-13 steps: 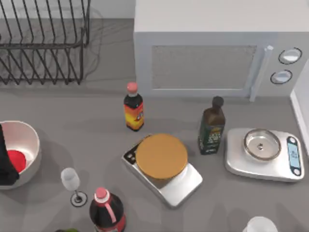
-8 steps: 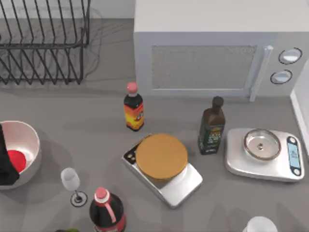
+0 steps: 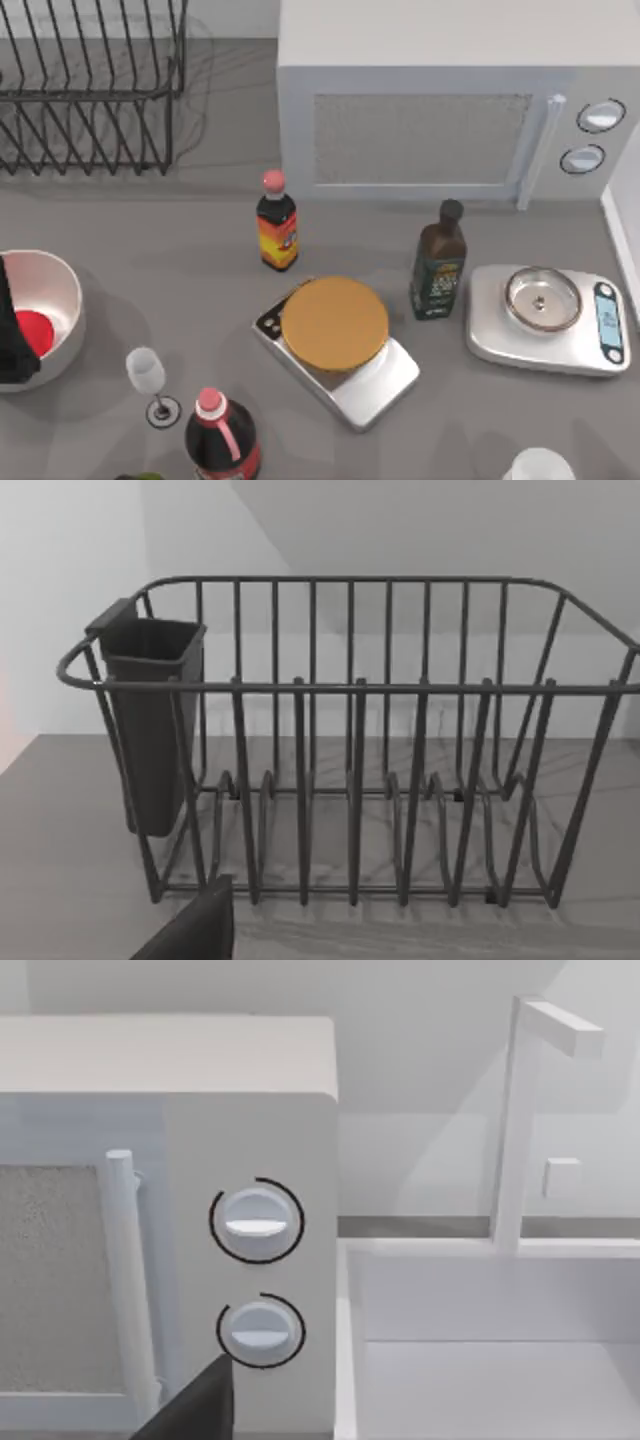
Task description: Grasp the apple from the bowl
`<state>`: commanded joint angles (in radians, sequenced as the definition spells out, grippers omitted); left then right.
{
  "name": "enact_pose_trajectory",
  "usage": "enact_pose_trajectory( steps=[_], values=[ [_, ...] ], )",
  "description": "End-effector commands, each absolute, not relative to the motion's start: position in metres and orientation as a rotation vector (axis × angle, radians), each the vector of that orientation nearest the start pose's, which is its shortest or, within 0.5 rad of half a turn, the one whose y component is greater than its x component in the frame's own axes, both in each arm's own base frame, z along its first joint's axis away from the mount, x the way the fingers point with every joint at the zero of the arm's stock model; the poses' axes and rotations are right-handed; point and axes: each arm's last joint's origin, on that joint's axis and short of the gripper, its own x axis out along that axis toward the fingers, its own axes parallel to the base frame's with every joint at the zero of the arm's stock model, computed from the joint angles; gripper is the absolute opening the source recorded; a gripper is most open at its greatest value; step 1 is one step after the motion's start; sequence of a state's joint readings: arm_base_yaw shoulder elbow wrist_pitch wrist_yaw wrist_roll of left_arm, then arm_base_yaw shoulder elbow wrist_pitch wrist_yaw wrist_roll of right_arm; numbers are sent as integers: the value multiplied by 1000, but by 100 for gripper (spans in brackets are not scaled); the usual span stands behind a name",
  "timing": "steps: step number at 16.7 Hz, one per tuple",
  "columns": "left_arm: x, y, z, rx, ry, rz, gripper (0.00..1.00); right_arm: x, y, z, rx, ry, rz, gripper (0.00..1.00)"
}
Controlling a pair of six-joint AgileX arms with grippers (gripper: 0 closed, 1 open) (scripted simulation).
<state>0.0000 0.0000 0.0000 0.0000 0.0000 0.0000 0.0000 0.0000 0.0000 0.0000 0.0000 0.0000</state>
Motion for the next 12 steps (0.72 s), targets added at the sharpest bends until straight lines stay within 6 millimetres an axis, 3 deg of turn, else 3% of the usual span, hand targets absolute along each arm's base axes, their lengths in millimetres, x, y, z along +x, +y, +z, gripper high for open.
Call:
enact_pose_trajectory(
  steps=[12],
  values=[
    [106, -1, 162, 0, 10, 0, 100, 106, -1, 160, 0, 0, 0, 100]
  ],
)
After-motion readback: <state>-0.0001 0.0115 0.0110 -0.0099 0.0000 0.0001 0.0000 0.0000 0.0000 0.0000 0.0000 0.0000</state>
